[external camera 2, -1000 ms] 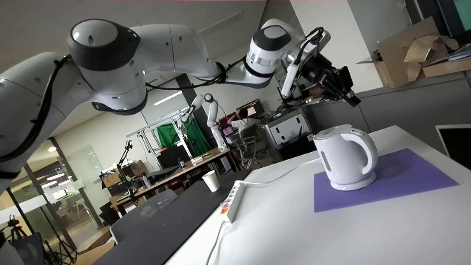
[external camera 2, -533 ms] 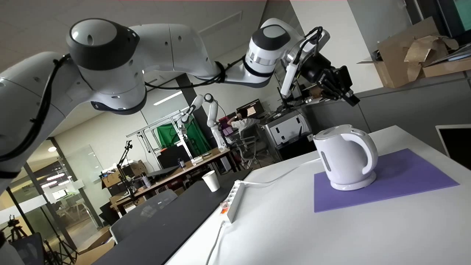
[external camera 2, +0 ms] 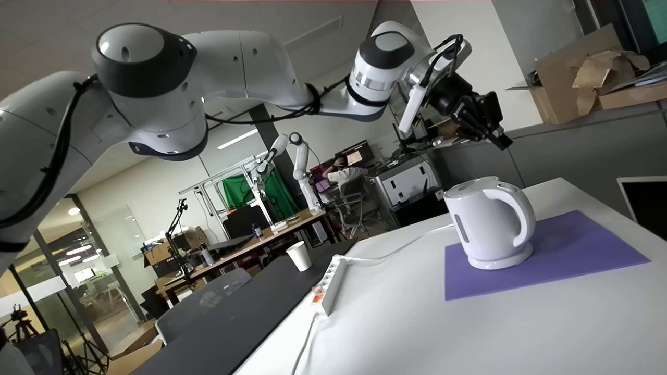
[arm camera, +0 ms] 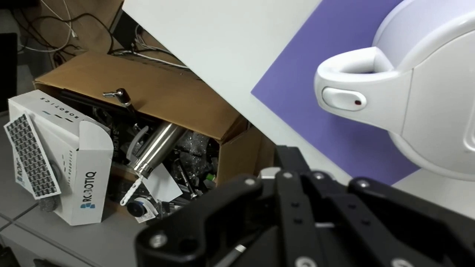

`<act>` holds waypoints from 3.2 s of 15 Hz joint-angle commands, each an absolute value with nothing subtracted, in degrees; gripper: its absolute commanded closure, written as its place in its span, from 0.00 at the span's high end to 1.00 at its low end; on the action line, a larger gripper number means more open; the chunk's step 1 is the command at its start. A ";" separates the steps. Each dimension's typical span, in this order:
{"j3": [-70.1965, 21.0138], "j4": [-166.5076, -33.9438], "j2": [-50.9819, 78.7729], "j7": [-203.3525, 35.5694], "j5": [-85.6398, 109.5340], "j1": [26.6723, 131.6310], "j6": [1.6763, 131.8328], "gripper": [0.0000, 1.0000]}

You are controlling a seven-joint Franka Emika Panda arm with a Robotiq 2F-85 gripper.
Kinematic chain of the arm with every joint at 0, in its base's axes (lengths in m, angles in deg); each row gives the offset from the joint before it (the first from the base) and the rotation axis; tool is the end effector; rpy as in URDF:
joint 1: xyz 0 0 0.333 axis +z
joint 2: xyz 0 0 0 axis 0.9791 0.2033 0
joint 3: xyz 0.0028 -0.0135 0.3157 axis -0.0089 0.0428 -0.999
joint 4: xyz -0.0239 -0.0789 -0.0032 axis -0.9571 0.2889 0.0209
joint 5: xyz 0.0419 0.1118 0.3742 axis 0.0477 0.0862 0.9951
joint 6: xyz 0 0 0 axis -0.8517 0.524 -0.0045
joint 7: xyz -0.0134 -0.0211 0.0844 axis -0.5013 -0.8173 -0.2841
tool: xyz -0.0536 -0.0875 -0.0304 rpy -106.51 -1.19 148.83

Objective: Switch on the extension cord then turn the kettle on and off

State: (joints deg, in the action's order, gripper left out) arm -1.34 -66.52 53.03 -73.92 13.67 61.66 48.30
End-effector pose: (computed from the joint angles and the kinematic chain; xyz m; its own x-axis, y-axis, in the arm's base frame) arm 0.6527 -0.4371 0.3033 0.7082 -0.6842 0.1742 -0.6921 -0.6240 0.3629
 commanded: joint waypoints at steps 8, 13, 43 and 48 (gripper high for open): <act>-13.87 -60.07 52.37 -99.33 20.63 41.84 36.30 0.00; -16.89 -61.59 52.26 -100.90 21.84 38.47 33.98 0.01; -25.88 -60.07 57.12 -105.40 29.88 36.87 41.74 0.00; -26.61 -60.47 57.52 -107.17 31.19 36.70 43.53 0.00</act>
State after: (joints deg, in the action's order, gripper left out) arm -25.52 -60.32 57.55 -105.84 29.86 37.52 42.60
